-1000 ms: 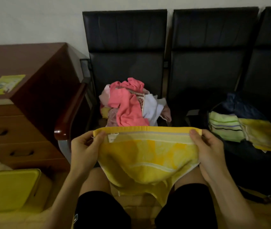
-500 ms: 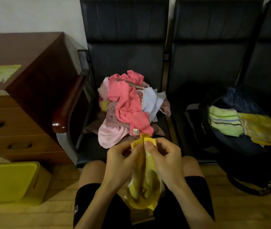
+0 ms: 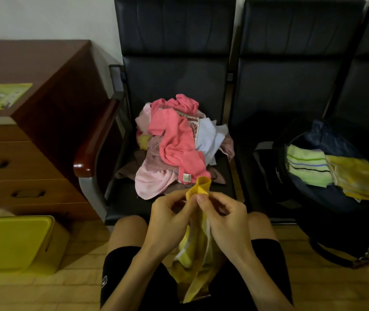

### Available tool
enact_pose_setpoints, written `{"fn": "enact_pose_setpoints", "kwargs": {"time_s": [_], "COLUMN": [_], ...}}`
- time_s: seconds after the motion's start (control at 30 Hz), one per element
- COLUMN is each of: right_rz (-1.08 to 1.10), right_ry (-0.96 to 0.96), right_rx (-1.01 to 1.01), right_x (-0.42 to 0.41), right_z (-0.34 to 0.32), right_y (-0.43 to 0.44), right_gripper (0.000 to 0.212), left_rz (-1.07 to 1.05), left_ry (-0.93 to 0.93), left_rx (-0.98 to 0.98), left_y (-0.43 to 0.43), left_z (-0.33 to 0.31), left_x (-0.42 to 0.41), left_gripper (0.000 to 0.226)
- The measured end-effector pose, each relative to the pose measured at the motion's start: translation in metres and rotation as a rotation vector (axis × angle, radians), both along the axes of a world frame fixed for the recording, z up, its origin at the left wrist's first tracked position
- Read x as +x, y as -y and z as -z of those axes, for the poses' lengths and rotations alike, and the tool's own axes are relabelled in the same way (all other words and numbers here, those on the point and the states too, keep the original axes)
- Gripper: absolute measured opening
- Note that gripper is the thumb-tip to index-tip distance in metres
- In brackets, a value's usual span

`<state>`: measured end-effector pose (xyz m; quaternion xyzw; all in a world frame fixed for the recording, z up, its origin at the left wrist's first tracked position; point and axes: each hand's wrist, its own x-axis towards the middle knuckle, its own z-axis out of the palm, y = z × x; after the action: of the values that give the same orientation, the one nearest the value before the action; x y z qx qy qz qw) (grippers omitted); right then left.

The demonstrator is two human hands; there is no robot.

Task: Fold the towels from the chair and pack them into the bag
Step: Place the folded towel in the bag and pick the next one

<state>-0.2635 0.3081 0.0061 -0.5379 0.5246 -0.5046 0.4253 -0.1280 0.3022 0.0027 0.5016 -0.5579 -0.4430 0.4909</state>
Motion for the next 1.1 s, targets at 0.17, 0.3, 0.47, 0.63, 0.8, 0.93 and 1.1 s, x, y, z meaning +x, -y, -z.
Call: {"fn": "enact_pose_setpoints", "kwargs": {"time_s": [0.17,0.3,0.47,0.63,0.8,0.93,1.1], "right_rz": [-0.187,-0.322,0.154,-0.081,-0.031,-0.06,-0.017], "right_ry": [0.077,0.17,0.121,0.075,0.094,0.048,0.048], "right_rx": [0.054,0.051,0.027,0.307,0.033,-0.217,-0.181], "right_x": [0.001,-0.003,-0.03,-0.057,-0.06,-0.048,-0.048], "right_z": [-0.002,-0.01,0.015,0.034,-0.005,-0.039,-0.039], "right_y": [-0.001,-0.001,0.018,0.049,0.07,0.069,0.065], "right_gripper": [0.046,0.038,0.018,0.08,0.017,0.019,0.021], "left_rz": [-0.004,-0.01,0.018,0.202,0.117,-0.113,-0.069], "left_ry": [0.044,0.115,0.155,0.119,0.102,0.085,0.1], "left_rx": [-0.062,-0.11,-0.09,-0.122,-0.204,-0.271,-0.269], "left_y": [0.0,0.005,0.02,0.035,0.049,0.053,0.05], "left_z": [-0.005,-0.009,-0.004,-0.02,-0.028,-0.028,-0.029], "left_x": [0.002,0.001,0.017,0.03,0.047,0.05,0.054], "left_gripper": [0.02,0.018,0.018,0.012,0.007,0.012,0.011]}}
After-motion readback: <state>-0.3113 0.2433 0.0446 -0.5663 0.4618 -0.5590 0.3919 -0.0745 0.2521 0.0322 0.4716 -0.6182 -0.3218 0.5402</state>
